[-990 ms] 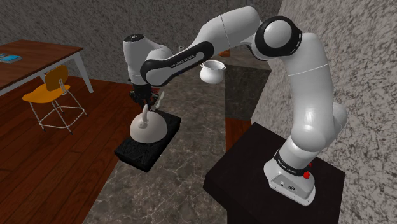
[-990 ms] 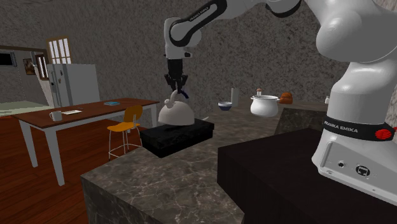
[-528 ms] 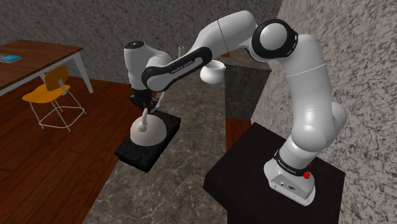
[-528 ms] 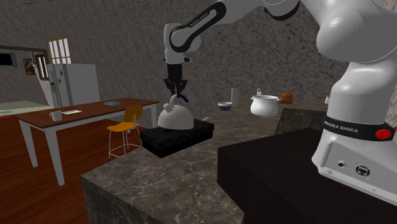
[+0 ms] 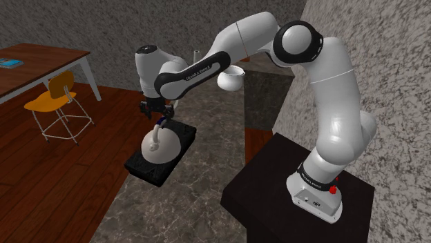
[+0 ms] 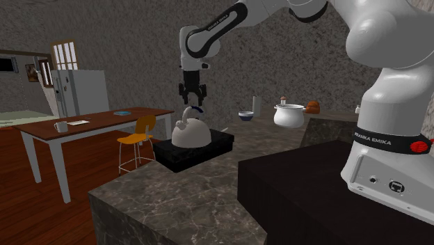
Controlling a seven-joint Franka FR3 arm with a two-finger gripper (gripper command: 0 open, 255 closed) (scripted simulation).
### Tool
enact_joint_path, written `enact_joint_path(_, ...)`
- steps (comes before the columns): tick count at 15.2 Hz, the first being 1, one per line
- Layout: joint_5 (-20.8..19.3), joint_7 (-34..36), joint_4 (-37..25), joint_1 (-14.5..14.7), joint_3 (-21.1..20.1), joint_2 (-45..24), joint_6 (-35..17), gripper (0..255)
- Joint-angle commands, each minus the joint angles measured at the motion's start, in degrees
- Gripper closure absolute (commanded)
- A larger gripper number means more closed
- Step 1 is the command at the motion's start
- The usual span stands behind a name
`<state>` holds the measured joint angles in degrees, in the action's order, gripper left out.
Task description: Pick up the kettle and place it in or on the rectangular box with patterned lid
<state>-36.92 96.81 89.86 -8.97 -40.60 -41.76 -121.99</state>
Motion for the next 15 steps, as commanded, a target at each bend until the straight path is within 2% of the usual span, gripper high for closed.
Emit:
enact_joint_path(1, 0.0, 0.0, 0.1, 0.0, 0.0, 0.0, 0.0, 0)
enact_joint_path(3, 0.0, 0.0, -0.2, 0.1, 0.1, -0.1, 0.1, 0)
enact_joint_path(7, 2.8, -1.5, -1.2, -1.0, -2.3, 3.8, 4.5, 0)
enact_joint_path(15, 2.8, -1.5, -1.2, -1.0, -2.3, 3.8, 4.5, 0)
